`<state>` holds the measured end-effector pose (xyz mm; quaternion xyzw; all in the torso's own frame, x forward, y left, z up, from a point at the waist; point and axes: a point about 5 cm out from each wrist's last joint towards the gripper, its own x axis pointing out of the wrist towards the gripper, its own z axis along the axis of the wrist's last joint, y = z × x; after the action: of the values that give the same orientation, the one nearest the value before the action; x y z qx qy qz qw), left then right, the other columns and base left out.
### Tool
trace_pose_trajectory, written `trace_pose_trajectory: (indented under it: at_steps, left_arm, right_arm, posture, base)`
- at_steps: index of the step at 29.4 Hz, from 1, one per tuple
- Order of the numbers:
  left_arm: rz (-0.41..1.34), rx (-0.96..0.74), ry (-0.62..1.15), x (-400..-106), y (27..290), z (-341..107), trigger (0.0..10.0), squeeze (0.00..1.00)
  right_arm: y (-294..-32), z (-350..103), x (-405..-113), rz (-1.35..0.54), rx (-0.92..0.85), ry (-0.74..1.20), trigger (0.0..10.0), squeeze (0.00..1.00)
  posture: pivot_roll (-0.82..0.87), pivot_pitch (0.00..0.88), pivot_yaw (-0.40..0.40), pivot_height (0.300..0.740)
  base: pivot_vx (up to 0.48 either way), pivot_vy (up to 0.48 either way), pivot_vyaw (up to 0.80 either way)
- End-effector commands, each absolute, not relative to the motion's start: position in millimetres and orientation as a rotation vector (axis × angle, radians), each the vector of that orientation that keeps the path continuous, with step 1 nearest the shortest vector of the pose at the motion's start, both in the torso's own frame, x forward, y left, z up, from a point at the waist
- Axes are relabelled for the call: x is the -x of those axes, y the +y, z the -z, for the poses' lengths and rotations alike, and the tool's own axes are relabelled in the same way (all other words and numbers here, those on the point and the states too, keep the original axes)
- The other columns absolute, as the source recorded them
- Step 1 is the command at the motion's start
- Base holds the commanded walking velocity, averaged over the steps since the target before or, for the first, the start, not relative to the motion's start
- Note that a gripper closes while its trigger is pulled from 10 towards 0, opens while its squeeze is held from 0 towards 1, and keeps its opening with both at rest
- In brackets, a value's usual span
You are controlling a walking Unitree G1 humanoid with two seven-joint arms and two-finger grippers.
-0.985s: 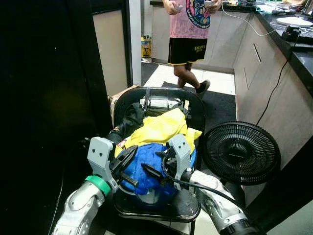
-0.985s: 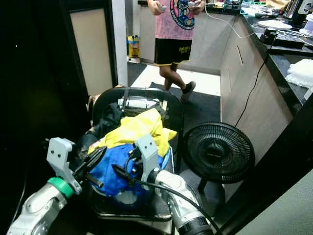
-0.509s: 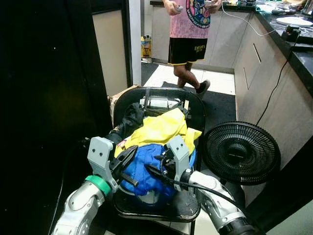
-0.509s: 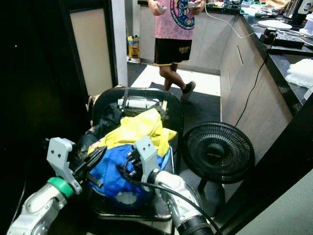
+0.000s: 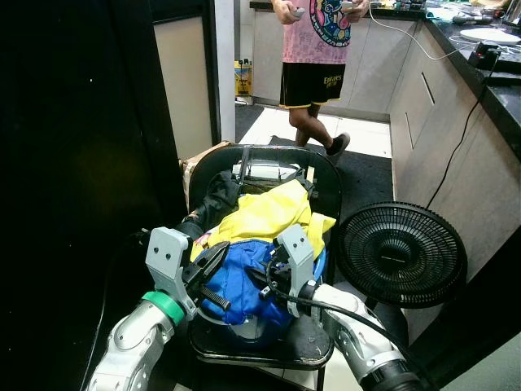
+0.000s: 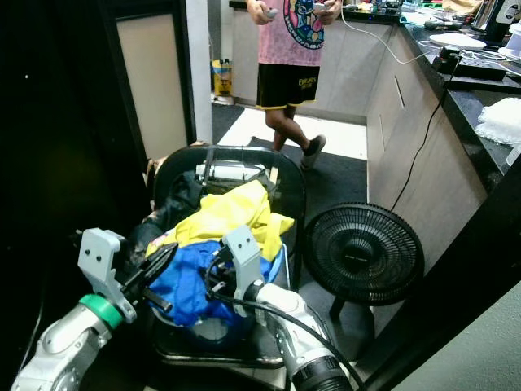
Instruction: Clothes washing
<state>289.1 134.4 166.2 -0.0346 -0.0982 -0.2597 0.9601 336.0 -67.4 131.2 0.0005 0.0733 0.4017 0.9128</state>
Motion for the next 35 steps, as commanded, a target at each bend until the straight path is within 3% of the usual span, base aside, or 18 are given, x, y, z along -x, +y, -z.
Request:
trace_pose_trajectory:
  at_steps: [1,8,11,14,15,16,20,27,35]
  left_arm:
    - [0.529,0.059,-0.177,-288.7,133.9,-161.4,10.0,0.00]
    - [0.522,0.059,-0.175,-289.7,134.2,-160.9,10.0,0.00]
    - [0.508,0.059,-0.171,-290.0,135.4,-159.8,10.0,0.00]
    - [0.453,0.059,-0.191,-292.4,140.4,-161.9,10.0,0.00]
    - [0.372,0.132,-0.253,-296.8,148.3,-170.4,10.0,0.00]
    - [0.372,0.132,-0.253,-296.8,148.3,-170.4,10.0,0.00]
    - [0.215,0.310,-0.382,-305.6,160.2,-196.6,10.0,0.00]
    - [0.264,0.299,-0.402,-305.7,159.1,-207.1,10.0,0.00]
    - [0.357,0.357,-0.351,-302.1,149.6,-213.4,10.0,0.00]
  right_arm:
    - [-68.1,-131.0,-336.9,-0.827,-0.010,0.155,0.0,0.00]
    - [-68.8,-132.8,-337.8,-0.825,-0.022,0.147,0.0,0.00]
    - [-70.4,-158.7,-342.8,-0.813,-0.142,0.065,0.0,0.00]
    - [-73.5,-198.8,-345.8,-0.826,-0.280,-0.072,0.0,0.00]
    - [-83.5,-253.8,-344.0,-0.845,-0.485,-0.269,0.0,0.00]
    - [-83.5,-253.8,-344.0,-0.845,-0.485,-0.269,0.0,0.00]
    - [-119.1,-338.8,-334.8,-0.829,-0.708,-0.595,0.0,0.00]
    - [-144.1,-362.9,-334.9,-0.727,-0.730,-0.690,0.0,0.00]
    - [-150.7,-360.5,-332.8,-0.663,-0.738,-0.651,0.0,0.00]
  posture:
    - [-0.03,0.067,0.052,0.740]
    - [-0.03,0.059,0.049,0.740]
    - [-0.03,0.043,0.046,0.740]
    - [-0.02,0.034,0.042,0.740]
    - [-0.02,0.028,0.036,0.740]
    - [-0.02,0.028,0.036,0.740]
    - [-0.02,0.014,0.027,0.740]
    - [-0.02,0.003,0.021,0.740]
    - [-0.03,0.003,0.023,0.740]
  base:
    - [0.000,0.000,0.00]
    - [0.000,0.000,0.00]
    - [0.000,0.000,0.00]
    - [0.000,0.000,0.00]
    - [0.000,0.000,0.00]
    - [0.000,0.000,0.00]
    - [0.000,0.000,0.00]
    - [0.000,0.000,0.00]
    - [0.000,0.000,0.00]
